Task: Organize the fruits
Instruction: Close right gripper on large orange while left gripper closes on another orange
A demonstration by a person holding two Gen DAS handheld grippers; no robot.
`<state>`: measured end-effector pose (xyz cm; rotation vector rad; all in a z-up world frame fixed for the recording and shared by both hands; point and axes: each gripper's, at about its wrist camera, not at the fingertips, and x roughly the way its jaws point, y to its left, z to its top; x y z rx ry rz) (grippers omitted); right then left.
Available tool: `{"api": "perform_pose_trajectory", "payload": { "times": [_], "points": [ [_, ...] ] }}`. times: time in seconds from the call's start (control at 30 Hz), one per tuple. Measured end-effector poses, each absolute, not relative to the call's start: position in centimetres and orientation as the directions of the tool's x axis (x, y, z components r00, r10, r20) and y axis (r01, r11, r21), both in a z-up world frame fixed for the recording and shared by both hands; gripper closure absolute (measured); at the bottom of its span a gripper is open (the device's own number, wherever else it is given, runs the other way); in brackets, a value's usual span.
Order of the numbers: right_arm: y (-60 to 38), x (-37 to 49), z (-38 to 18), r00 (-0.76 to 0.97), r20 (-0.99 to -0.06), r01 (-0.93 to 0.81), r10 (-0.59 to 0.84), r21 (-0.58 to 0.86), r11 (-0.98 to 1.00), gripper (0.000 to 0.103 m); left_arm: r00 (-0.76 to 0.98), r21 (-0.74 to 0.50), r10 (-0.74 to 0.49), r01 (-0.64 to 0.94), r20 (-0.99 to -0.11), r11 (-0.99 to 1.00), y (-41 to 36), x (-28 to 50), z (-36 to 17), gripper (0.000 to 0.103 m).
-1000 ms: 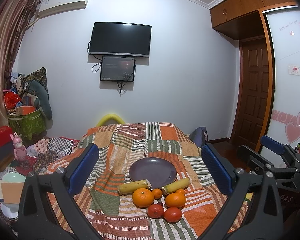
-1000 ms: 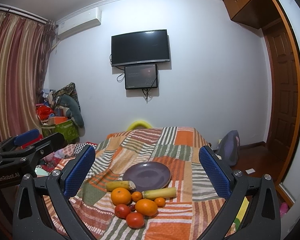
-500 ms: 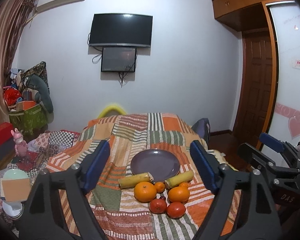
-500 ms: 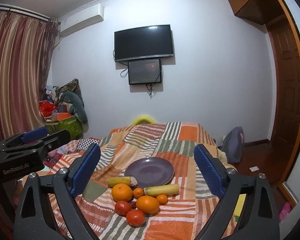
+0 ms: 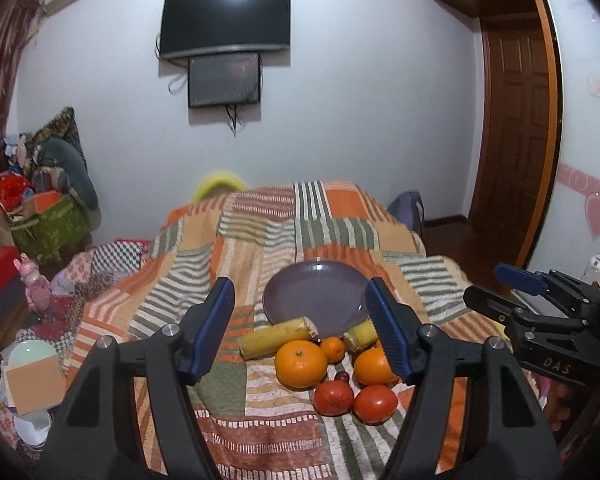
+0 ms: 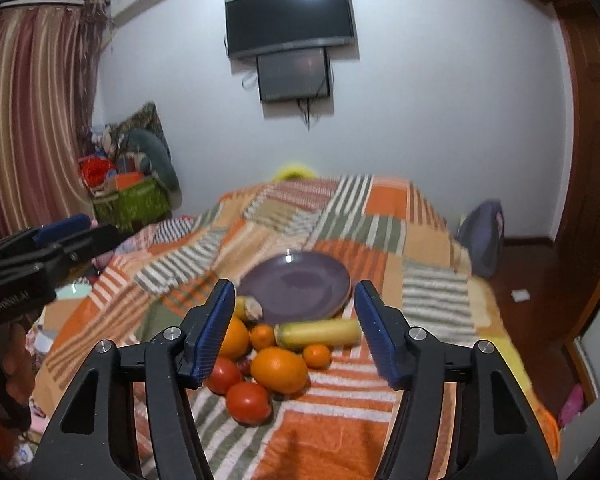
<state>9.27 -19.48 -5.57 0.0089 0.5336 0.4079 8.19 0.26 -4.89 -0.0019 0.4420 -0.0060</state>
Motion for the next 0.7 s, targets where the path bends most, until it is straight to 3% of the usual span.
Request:
{"api": "perform_pose_trajectory", "payload": {
  "times": [0.3,0.7],
  "points": [
    [-19.4,12.4,-8.9,0.685,-0.617,-0.372,0.388,0.163,0.914,0.044,0.795,-0.004,-0.008,0.007,-0.607,1.0,2.3,14.0,-10.2,0.035],
    [-17.4,15.2,-13.5,0.527,-0.741,-0.38,0.417,0.234,0.895,0.044,0.693,-0.02,-0.05,0.051,-0.72,0.998,2.9,16.9,-15.2,0.031]
  ]
}}
